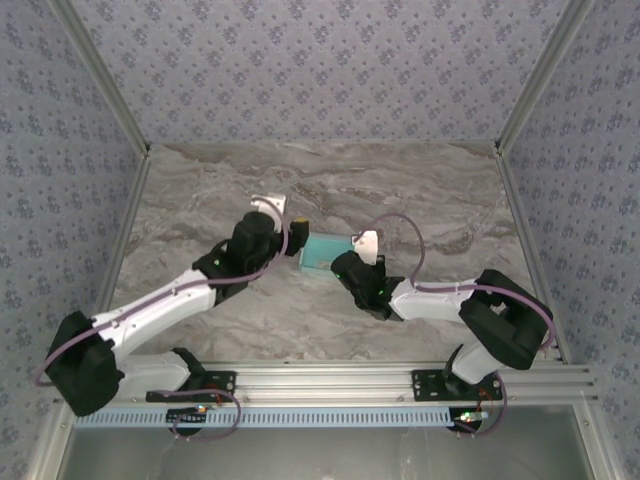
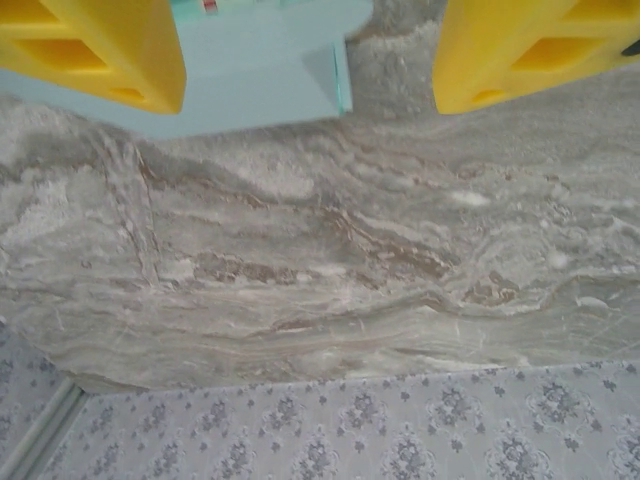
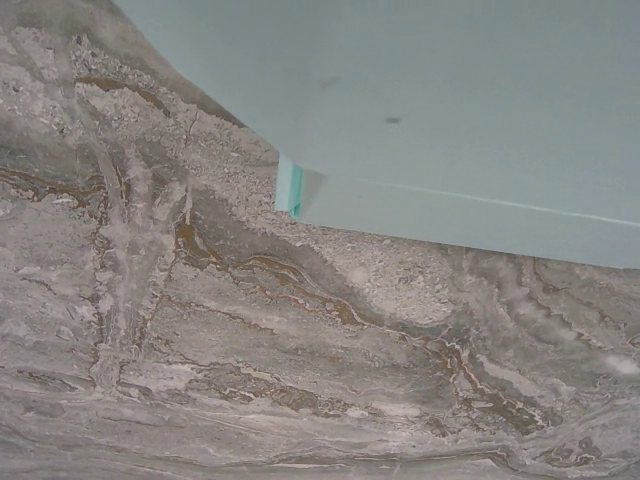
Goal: Fold the paper box
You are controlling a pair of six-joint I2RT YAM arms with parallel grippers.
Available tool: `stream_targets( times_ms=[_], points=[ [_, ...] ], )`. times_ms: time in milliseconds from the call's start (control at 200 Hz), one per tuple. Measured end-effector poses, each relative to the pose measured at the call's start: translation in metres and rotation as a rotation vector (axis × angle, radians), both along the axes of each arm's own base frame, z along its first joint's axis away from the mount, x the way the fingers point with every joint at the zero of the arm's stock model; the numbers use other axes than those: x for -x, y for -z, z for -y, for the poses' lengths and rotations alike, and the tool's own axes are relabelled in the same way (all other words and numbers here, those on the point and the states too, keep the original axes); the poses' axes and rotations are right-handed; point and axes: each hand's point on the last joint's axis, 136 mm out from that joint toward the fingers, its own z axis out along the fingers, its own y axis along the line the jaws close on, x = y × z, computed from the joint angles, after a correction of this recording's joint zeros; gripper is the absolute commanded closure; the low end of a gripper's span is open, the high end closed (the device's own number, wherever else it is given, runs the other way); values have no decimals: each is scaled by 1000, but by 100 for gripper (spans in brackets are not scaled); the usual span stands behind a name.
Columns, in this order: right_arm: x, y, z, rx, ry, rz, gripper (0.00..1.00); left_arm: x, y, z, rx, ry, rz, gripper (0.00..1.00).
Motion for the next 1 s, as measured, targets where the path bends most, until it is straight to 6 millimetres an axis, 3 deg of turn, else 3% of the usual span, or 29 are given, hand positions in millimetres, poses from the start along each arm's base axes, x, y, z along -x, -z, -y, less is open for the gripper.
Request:
stream_targets(
  times_ms=[100,315,545,775,999],
  points=[
    [0,0,0,1,-1,0,94,-21,8,6,-61,4,-49,31],
    [0,0,0,1,-1,0,94,-47,52,16,-195,54,-208,31],
    [0,3,0,7,-1,-3,94,-39,93,21,-272,117,-333,32],
    [0,7,0,15,-1,-11,92,-34,103,22,-285,139,-363,32],
    [4,13,0,34,-17,-36,82,-25,122,16,-305,146,-399,33]
  ],
)
